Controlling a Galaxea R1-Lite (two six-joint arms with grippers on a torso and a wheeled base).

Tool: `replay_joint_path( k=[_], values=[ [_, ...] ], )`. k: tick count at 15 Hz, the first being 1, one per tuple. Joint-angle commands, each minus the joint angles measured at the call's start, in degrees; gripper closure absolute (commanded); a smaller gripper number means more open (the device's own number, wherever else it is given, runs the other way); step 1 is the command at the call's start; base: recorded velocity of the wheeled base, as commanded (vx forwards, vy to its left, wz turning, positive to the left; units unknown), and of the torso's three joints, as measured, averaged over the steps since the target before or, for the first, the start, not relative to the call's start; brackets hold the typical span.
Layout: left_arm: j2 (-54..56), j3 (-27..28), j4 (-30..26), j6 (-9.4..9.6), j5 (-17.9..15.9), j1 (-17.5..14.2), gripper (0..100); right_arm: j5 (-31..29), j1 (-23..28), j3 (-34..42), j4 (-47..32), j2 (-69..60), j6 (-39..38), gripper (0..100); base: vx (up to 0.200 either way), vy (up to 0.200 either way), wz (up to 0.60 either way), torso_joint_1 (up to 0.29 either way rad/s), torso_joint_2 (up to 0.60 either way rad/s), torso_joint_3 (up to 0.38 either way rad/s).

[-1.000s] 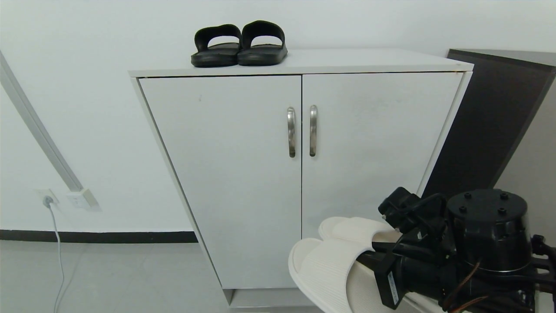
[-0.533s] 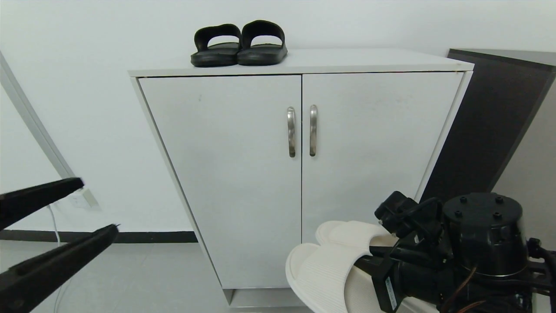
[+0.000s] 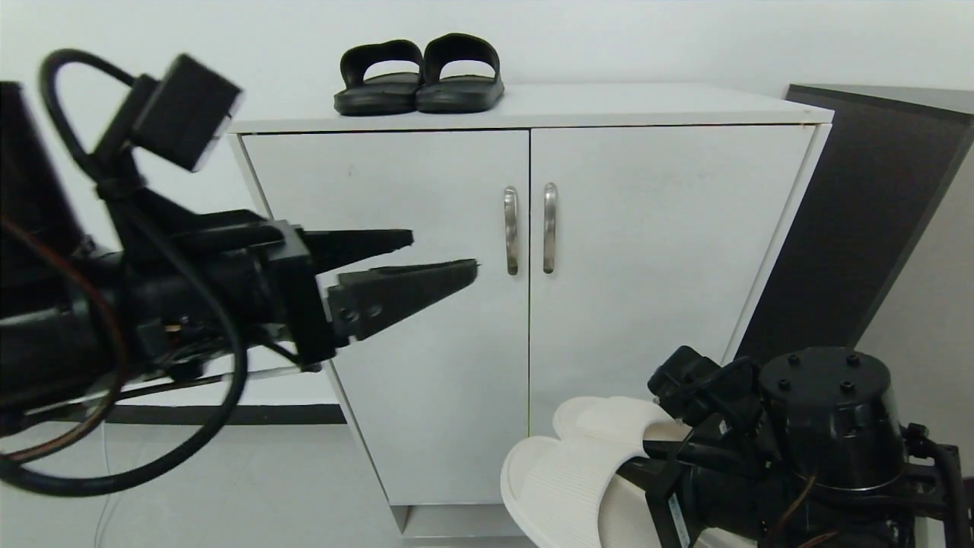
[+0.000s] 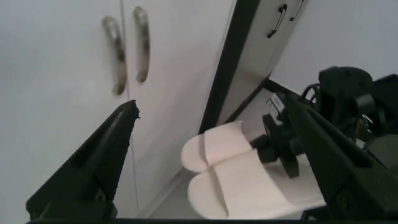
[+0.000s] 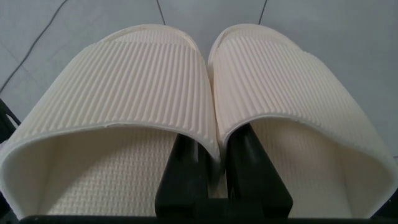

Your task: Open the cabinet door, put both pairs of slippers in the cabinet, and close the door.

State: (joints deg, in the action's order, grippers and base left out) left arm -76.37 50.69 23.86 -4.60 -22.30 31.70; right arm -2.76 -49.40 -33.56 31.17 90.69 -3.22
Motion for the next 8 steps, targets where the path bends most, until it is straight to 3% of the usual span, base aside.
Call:
replay_joint_path(
  k=[1,6,8],
  values=[
    [-14.86,11.80,1.02,-2.79,0.85,4.69,0,0.03,-0.53,0.34,0.03,0.28,0.05,100,0.000,0.000,0.00,0.000,0.00,0.000],
    [-24.96,25.86,-1.44,-9.12,-0.20,6.98,0,0.03,-0.97,0.60,0.12,0.28,0.05,100,0.000,0.000,0.00,0.000,0.00,0.000],
    [-25.93,28.24,-1.97,-12.89,-4.60,6.62,0,0.03,-0.97,0.60,0.12,0.28,-0.03,100,0.000,0.000,0.00,0.000,0.00,0.000]
  ],
)
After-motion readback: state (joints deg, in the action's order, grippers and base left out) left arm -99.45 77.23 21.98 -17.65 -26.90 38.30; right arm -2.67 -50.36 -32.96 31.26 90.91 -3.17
